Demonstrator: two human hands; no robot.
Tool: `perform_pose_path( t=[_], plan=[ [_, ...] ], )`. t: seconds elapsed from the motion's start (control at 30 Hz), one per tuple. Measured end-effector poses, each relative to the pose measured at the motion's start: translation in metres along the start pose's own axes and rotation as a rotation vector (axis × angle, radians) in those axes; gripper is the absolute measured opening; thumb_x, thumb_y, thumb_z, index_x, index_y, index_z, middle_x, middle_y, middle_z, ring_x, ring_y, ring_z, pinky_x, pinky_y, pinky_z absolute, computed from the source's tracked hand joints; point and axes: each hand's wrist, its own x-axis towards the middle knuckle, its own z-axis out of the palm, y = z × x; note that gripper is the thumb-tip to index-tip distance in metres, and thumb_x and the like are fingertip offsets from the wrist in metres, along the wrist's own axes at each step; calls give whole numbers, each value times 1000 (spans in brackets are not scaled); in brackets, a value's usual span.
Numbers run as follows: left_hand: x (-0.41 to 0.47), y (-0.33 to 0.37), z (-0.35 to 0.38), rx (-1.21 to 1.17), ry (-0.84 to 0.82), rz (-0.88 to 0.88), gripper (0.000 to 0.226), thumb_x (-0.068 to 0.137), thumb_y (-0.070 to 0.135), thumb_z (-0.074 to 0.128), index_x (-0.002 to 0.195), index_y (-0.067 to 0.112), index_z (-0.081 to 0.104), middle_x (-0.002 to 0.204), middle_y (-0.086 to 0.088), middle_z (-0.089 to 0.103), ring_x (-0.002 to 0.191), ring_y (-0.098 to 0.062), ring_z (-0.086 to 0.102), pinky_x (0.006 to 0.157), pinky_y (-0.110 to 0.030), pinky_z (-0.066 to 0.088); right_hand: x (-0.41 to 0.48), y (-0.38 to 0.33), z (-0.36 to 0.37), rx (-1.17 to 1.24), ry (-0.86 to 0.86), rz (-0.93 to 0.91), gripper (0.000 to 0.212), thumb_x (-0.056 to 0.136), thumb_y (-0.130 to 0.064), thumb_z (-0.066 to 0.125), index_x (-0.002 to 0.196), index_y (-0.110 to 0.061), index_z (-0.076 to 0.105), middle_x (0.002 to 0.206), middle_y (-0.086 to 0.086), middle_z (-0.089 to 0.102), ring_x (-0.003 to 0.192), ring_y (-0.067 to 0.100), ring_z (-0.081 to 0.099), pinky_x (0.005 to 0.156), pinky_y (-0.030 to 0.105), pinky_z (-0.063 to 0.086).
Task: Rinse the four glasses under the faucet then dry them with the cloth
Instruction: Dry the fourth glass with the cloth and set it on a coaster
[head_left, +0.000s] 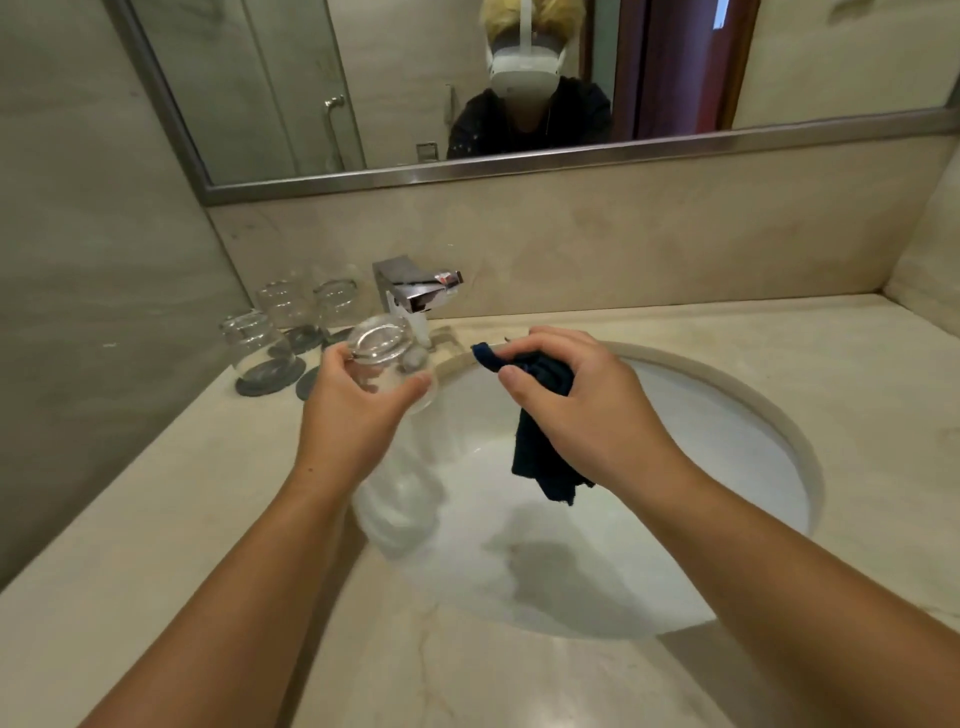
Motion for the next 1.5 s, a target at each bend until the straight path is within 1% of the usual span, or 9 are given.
perform_pose_path(
  t=[0.13,0.27,0.43,0.67,0.83,1.07,1.27,1.37,1.5],
  plan=[
    [28,-22,-29,49,92,-62,81,77,46,93,143,22,52,125,4,71,110,-15,70,93,-39,59,10,-7,18,-7,-38,-46,21,97,-23,75,97,-45,72,117,-19,66,108,-11,59,90,1,37],
    [50,-32,-44,118,127,-96,72,81,44,91,137,19,55,124,1,69,114,-20,67,93,-36,52,19,-3,34,-35,-80,-62,16,97,-26,74,102,-41,75,115,-17,67,107,-9,60,88,1,37],
    [73,-35,-45,193,105,-72,70,85,40,88,140,19,52,122,5,65,108,-16,63,90,-31,46,29,1,46,-42,-123,-58,13,97,-27,74,104,-38,77,110,-15,69,104,0,62,86,5,42],
    [99,-45,-39,257,76,-83,74,82,47,89,139,18,51,124,3,67,116,-22,65,105,-42,51,35,11,48,-54,-156,-41,15,98,-28,73,101,-42,76,106,-19,70,103,-6,61,81,2,39],
    [102,-50,-35,290,57,-89,80,83,49,88,145,17,49,127,2,65,116,-21,63,95,-35,46,37,15,50,-41,-157,-28,16,97,-27,73,101,-42,77,107,-18,71,103,-5,62,82,4,41],
    [101,-49,-32,288,29,-103,75,89,46,84,146,16,45,131,2,59,120,-22,60,98,-35,45,36,14,51,-35,-165,-25,18,97,-27,73,98,-45,75,106,-17,72,102,-4,63,82,4,42],
    [92,-42,-39,314,41,-38,91,93,48,79,164,17,31,155,-3,55,138,-24,55,110,-37,44,30,9,47,-49,-163,-49,15,97,-26,74,103,-38,78,109,-16,72,104,-2,63,86,5,43],
    [68,-34,-49,306,69,13,83,98,47,72,165,18,32,161,-3,49,145,-23,50,117,-39,40,24,3,41,-81,-166,-70,15,98,-26,73,108,-36,78,112,-16,70,106,0,63,89,6,43],
    [19,-21,-57,369,66,176,53,103,44,64,150,20,55,146,-5,56,138,-25,50,108,-32,36,8,-7,30,-121,-164,-120,17,99,-26,72,112,-35,78,117,-17,69,111,-2,61,93,4,40]
  ],
)
